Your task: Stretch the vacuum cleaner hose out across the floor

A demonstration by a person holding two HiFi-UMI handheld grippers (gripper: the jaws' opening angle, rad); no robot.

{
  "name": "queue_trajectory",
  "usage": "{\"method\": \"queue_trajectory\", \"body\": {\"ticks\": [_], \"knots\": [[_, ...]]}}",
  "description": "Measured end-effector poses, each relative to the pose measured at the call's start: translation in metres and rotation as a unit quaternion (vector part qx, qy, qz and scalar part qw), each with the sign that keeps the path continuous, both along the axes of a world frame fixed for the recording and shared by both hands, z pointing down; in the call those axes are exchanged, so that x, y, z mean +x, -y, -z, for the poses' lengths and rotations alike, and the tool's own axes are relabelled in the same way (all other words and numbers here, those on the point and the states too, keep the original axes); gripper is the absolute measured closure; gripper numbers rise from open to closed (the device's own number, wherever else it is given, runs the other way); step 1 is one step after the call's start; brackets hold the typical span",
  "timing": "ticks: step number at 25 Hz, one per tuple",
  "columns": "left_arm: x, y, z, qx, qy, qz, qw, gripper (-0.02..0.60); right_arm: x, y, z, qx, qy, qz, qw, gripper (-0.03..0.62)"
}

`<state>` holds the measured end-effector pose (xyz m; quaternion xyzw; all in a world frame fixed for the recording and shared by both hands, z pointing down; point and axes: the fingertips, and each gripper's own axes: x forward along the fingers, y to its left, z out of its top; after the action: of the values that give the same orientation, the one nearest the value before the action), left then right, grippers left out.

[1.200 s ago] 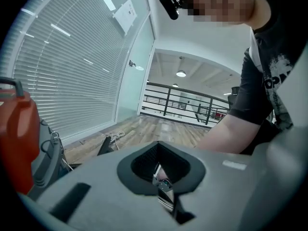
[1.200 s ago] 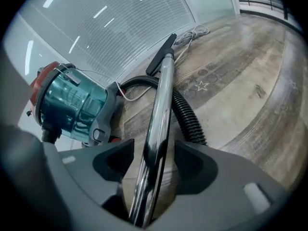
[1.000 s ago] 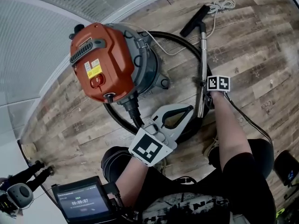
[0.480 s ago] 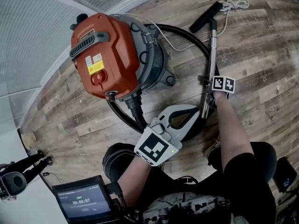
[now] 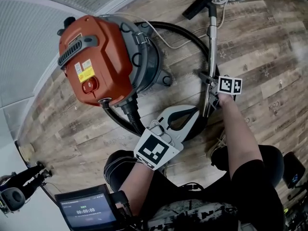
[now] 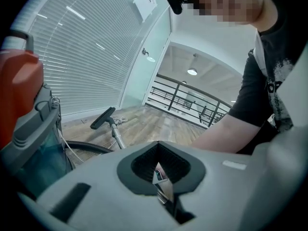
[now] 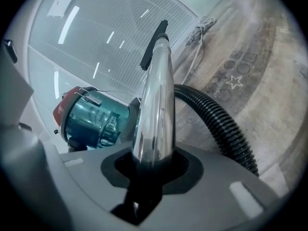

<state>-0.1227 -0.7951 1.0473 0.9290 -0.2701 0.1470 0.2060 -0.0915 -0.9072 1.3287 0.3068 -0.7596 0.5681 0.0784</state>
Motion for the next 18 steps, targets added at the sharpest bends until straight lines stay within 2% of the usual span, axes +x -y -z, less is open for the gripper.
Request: {"method": "queue_trajectory", "body": {"ticks": [7, 11, 15, 18], "knots": [[-0.007, 0.001, 0.004, -0.002, -0.023, 0.015, 0.9996, 0.580, -0.012, 0.000, 0.013, 0.025, 0.017, 0.018, 0.999, 0.480], [-0.012, 0.002, 0.012, -0.005, -0.033, 0.029, 0.9990, 0.581, -0.002, 0.001, 0.028, 0.044, 0.012, 0.020, 0.999, 0.480], [-0.020, -0.002, 0.031, -0.047, -0.048, 0.070, 0.9952, 0.581, 0.009, 0.001, 0.083, 0.081, -0.001, 0.014, 0.997, 0.481], [-0.027, -0.003, 0.067, -0.054, -0.055, 0.091, 0.9929, 0.580, 0.011, -0.007, 0.137, 0.115, -0.017, 0.028, 0.993, 0.483]]}}
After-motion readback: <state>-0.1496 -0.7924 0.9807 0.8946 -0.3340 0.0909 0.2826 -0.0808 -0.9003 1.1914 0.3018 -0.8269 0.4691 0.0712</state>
